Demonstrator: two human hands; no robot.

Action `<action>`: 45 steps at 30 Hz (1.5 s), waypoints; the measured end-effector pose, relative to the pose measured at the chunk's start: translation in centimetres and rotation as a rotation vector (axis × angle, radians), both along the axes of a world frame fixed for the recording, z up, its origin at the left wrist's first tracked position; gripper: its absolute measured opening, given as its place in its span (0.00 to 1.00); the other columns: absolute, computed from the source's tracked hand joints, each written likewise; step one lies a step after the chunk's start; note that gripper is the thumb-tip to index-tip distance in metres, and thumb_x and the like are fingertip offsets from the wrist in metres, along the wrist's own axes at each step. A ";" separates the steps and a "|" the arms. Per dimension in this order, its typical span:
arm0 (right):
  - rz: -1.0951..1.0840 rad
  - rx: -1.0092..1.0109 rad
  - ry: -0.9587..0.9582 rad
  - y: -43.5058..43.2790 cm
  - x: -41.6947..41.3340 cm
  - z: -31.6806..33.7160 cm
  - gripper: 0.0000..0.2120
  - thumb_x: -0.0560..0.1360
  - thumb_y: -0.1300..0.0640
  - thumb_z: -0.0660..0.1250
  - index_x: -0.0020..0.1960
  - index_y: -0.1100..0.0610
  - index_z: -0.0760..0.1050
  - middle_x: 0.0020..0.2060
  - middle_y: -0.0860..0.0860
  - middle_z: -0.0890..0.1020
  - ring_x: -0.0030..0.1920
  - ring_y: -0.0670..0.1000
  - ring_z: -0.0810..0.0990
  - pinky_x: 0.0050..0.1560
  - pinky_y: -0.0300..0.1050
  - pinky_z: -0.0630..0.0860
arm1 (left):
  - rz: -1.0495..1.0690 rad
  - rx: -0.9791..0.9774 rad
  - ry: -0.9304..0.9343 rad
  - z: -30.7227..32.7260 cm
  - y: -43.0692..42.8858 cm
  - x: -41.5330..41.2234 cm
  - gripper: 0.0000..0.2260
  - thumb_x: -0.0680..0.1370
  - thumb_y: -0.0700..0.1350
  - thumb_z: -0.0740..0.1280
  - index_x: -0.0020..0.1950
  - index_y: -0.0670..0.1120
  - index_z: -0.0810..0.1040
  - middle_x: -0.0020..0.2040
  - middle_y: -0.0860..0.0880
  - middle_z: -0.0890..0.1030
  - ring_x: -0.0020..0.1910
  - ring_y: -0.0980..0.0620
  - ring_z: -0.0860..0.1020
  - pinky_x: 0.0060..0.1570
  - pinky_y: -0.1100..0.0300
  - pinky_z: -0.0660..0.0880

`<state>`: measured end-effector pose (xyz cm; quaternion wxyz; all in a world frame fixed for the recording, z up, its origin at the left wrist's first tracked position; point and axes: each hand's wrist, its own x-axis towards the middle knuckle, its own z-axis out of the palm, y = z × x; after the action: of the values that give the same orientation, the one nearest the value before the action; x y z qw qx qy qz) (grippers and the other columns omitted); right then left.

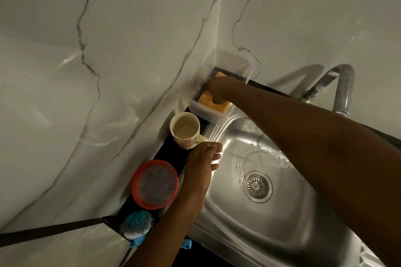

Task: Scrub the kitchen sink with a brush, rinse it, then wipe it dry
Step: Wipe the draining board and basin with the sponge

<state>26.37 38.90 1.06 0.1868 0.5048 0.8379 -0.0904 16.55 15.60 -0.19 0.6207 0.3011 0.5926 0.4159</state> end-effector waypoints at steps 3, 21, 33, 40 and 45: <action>0.038 0.132 -0.024 0.3 0.2 -0.7 0.25 0.79 0.61 0.67 0.75 0.49 0.73 0.66 0.55 0.80 0.63 0.58 0.81 0.47 0.47 0.72 | -0.023 0.006 0.003 -0.2 0.1 0.1 0.12 0.72 0.53 0.64 0.48 0.50 0.83 0.53 0.50 0.86 0.56 0.49 0.83 0.55 0.54 0.78; -0.077 0.498 0.554 -3.8 5.7 7.7 0.10 0.78 0.57 0.64 0.58 0.58 0.75 0.57 0.55 0.76 0.55 0.57 0.75 0.45 0.58 0.80 | -0.069 0.029 -0.031 1.5 -0.2 2.3 0.11 0.71 0.52 0.67 0.47 0.49 0.83 0.49 0.50 0.87 0.55 0.45 0.83 0.56 0.49 0.76; -0.436 0.495 1.073 -19.9 10.8 15.4 0.05 0.77 0.50 0.66 0.48 0.51 0.74 0.60 0.47 0.83 0.60 0.52 0.82 0.61 0.52 0.78 | 0.021 0.199 -0.178 6.7 -1.0 5.7 0.35 0.66 0.61 0.77 0.72 0.55 0.73 0.68 0.55 0.80 0.68 0.52 0.79 0.68 0.49 0.75; -0.728 0.163 1.231 -27.1 14.7 14.6 0.06 0.81 0.53 0.69 0.47 0.51 0.75 0.37 0.59 0.81 0.34 0.47 0.76 0.37 0.47 0.73 | -0.176 0.110 -0.310 8.3 -4.5 7.6 0.22 0.80 0.56 0.68 0.72 0.49 0.77 0.66 0.45 0.83 0.65 0.45 0.82 0.65 0.43 0.77; -0.961 -0.042 1.294 -31.1 16.5 10.7 0.09 0.80 0.51 0.72 0.51 0.56 0.76 0.38 0.48 0.83 0.37 0.49 0.82 0.40 0.45 0.80 | -0.204 -0.026 -0.310 7.9 -6.8 9.3 0.16 0.82 0.48 0.69 0.69 0.46 0.80 0.62 0.42 0.84 0.60 0.38 0.84 0.59 0.36 0.80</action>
<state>42.83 7.80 11.79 -0.3854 0.6539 0.4696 -0.4510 25.80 8.82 7.73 0.7473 0.2841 0.4616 0.3845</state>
